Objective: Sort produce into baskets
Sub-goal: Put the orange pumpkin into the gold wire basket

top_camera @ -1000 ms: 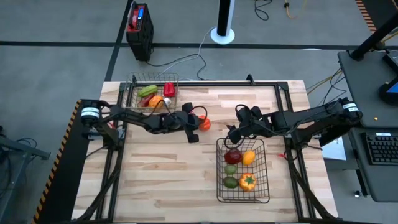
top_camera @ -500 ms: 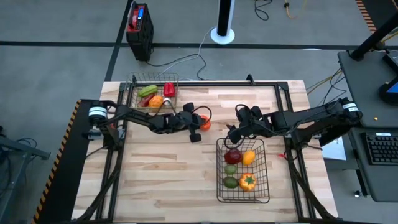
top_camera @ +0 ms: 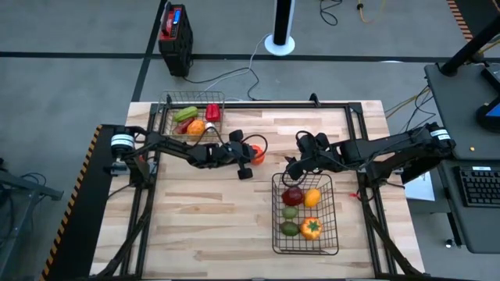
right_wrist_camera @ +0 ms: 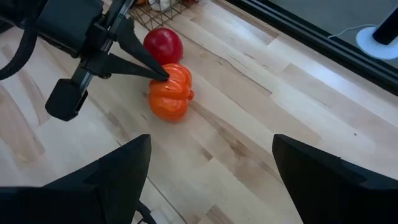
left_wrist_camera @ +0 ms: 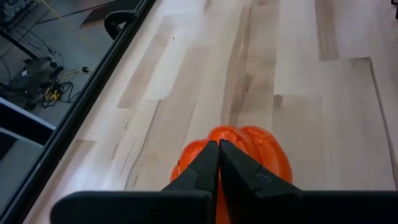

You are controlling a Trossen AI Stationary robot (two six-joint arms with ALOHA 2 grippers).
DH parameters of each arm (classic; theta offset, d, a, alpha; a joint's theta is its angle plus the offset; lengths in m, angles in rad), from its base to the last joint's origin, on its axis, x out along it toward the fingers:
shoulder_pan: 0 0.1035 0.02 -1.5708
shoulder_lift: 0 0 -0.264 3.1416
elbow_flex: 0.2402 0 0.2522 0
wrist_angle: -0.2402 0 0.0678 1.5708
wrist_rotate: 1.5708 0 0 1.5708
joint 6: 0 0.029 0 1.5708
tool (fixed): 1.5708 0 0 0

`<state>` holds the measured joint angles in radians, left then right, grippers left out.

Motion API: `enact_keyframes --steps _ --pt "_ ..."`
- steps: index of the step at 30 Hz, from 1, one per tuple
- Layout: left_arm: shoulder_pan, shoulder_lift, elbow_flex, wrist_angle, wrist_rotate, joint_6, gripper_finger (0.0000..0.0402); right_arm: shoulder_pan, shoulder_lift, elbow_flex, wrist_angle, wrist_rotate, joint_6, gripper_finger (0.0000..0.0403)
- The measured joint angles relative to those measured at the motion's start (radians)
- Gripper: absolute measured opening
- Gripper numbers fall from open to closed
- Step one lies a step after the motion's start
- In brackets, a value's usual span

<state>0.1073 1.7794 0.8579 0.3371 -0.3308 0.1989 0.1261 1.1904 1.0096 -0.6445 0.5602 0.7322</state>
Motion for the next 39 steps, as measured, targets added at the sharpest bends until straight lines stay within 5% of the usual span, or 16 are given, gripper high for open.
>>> enact_keyframes --steps 39 --pt "-0.088 -0.06 -0.007 -0.306 -0.098 -0.115 0.0 0.0 0.0 0.0 0.013 -0.001 0.008 0.0326"
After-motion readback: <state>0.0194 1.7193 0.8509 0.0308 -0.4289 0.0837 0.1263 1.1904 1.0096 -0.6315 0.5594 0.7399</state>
